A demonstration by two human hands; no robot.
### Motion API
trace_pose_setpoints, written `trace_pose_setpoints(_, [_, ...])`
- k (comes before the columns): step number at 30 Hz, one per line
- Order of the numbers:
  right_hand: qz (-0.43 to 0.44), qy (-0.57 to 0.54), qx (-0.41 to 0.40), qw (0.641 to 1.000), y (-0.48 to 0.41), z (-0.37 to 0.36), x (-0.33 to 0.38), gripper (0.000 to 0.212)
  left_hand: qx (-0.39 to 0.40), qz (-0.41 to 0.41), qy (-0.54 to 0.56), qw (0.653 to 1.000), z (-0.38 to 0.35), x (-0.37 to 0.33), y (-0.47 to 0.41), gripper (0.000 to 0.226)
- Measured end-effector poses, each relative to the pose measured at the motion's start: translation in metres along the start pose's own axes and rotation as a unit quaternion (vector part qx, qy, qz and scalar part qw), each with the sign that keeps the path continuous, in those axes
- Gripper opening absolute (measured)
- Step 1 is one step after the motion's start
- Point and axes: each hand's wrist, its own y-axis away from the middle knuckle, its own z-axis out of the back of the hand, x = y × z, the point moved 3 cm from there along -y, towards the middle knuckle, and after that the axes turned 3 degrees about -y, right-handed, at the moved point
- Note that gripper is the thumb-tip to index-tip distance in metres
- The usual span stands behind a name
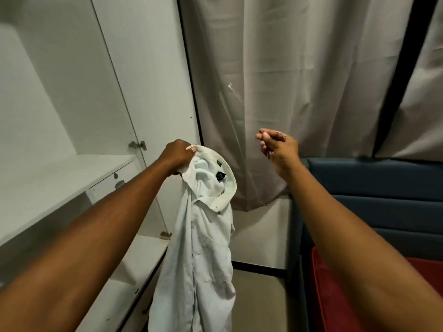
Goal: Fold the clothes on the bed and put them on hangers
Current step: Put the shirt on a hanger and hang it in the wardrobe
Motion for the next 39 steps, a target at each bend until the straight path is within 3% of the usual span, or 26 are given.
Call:
trace_pose_setpoints(5, [-0.05,-0.291,0.008,0.956,-0.063,-0.051,0.002,0.022,0.001,0.024,0.036,0.999,0.011,0.007,-0.052,0.033])
trace_pose_setpoints(8, [-0.066,-0.342,0.048,0.936,-0.094,-0.091,-0.011,0.032,-0.016,0.019,0.032,0.999,0.021,0.006,-0.074,0.032])
trace_pose_setpoints(12, [-0.059,-0.372,0.097,0.921,-0.12,-0.135,-0.029,0.023,-0.007,0.012,0.042,0.999,0.037,0.012,-0.105,0.03])
trace_pose_setpoints(14, [-0.048,-0.323,0.13,0.936,-0.131,-0.151,-0.039,0.016,-0.011,0.0,0.055,0.998,0.051,0.014,-0.122,0.032])
trace_pose_setpoints(17, [-0.007,-0.146,0.178,0.973,-0.143,-0.159,-0.064,0.014,-0.063,-0.027,0.034,0.997,0.079,0.021,-0.139,0.039])
trace_pose_setpoints(21, [0.028,-0.018,0.21,0.977,-0.158,-0.158,-0.091,0.018,-0.115,-0.014,0.033,0.993,0.114,0.035,-0.156,0.044])
trace_pose_setpoints(25, [0.061,0.009,0.275,0.959,-0.17,-0.167,-0.112,0.014,-0.15,-0.009,0.058,0.987,0.132,0.032,-0.169,0.042])
trace_pose_setpoints(30, [0.04,0.046,0.367,0.928,-0.195,-0.177,-0.124,0.017,-0.159,0.038,0.165,0.973,0.153,0.038,-0.177,0.048])
trace_pose_setpoints(34, [0.057,0.138,0.427,0.892,-0.21,-0.179,-0.136,0.024,-0.105,0.099,0.185,0.972,0.162,0.038,-0.175,0.026])
trace_pose_setpoints(36, [0.078,0.238,0.457,0.853,-0.215,-0.186,-0.141,0.026,-0.103,0.123,0.127,0.979,0.165,0.04,-0.174,0.03])
trace_pose_setpoints(39, [0.109,0.379,0.512,0.763,-0.213,-0.203,-0.148,0.025,-0.138,0.11,-0.116,0.977,0.154,0.025,-0.176,0.035])
